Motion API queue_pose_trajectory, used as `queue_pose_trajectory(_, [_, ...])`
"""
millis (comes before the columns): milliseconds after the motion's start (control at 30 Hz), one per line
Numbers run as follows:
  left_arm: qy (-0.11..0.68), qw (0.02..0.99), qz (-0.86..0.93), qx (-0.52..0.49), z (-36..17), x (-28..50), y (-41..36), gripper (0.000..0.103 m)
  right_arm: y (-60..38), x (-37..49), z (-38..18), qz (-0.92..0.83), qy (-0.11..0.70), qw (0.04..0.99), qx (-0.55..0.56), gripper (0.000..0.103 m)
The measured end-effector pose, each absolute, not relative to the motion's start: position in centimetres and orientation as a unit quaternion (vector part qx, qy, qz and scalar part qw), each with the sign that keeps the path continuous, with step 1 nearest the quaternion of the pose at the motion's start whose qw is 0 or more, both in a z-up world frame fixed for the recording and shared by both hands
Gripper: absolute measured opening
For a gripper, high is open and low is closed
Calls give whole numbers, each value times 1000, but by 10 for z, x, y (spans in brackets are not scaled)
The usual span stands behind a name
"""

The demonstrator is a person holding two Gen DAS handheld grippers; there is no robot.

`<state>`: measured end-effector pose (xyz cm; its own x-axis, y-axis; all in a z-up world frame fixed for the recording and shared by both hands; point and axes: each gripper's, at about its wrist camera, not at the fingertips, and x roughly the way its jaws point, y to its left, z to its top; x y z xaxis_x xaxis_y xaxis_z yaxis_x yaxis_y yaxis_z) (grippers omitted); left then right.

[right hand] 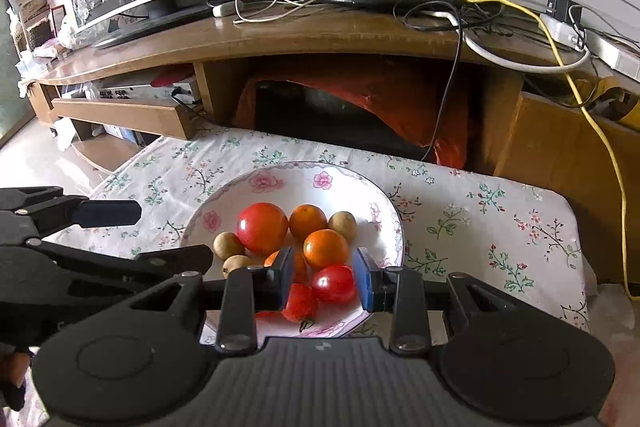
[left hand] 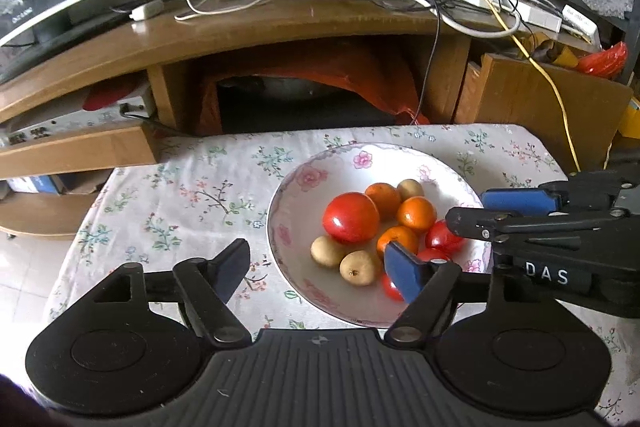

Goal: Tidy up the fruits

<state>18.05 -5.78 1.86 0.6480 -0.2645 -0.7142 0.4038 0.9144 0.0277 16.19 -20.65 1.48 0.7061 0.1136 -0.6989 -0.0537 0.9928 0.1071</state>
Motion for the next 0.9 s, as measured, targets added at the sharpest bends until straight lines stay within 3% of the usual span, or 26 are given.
queue_pose_trajectory(433, [349,916,-171,97,32,155,-52,92,-205,131,29,32,371,926,59,35])
queue_pose_trajectory(900, [255,947,-155,118,60,85,-43,100,-201,60,57,27,335,937,97,35])
